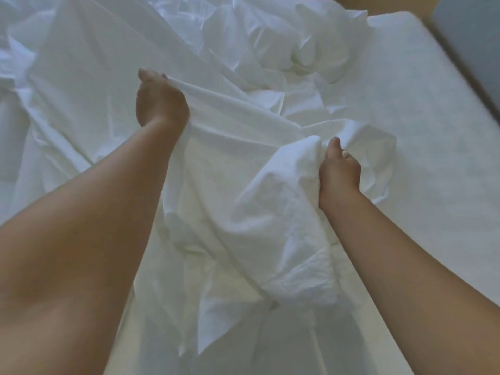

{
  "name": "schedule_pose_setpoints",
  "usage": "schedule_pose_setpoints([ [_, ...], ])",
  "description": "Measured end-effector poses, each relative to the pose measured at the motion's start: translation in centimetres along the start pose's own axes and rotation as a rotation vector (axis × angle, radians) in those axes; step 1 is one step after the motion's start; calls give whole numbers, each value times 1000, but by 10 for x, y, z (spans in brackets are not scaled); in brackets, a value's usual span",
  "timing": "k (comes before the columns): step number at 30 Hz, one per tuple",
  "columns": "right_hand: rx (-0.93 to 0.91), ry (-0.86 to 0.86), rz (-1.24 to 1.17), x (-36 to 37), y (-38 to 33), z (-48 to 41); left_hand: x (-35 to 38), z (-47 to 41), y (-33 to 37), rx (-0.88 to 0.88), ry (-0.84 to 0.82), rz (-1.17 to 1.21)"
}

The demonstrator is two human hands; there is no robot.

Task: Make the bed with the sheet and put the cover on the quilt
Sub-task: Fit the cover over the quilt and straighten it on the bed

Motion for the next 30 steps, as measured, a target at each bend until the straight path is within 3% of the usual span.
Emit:
schedule_pose_setpoints([
  [5, 103, -156, -55, 17, 3, -12, 64, 57, 13, 192, -362, -506],
  [9, 264, -256, -241, 22, 25, -15, 84, 92, 5, 237, -363, -717],
  [14, 285, -229, -255, 20, 31, -23, 97, 124, 18, 446, -157, -725],
  [18, 307, -209, -225, 12, 31, -24, 133, 126, 8, 560, -470, -682],
  [20, 293, -210, -238, 9, 29, -26, 135, 123, 13, 711, -402, -594],
  [22, 174, -142, -87, -2, 20, -33, 118, 108, 23, 730, -255, -416],
  [24, -82, -24, 357, -18, 1, -45, 99, 86, 36, 603, -214, -284],
  [26, -159, 29, 653, -18, -9, -48, 95, 62, 52, 561, -180, -357],
  [30, -154, -26, 578, -10, -23, -47, 105, 27, 52, 506, -183, -588],
])
Point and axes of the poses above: each hand's wrist, its own z-axis away from the middle knuckle, its own x-axis out of the palm, y = z × x, the point moved 8 cm from there along -z, towards the middle knuckle, and after that the axes turned 13 degrees about -y, right-handed, at the moved point
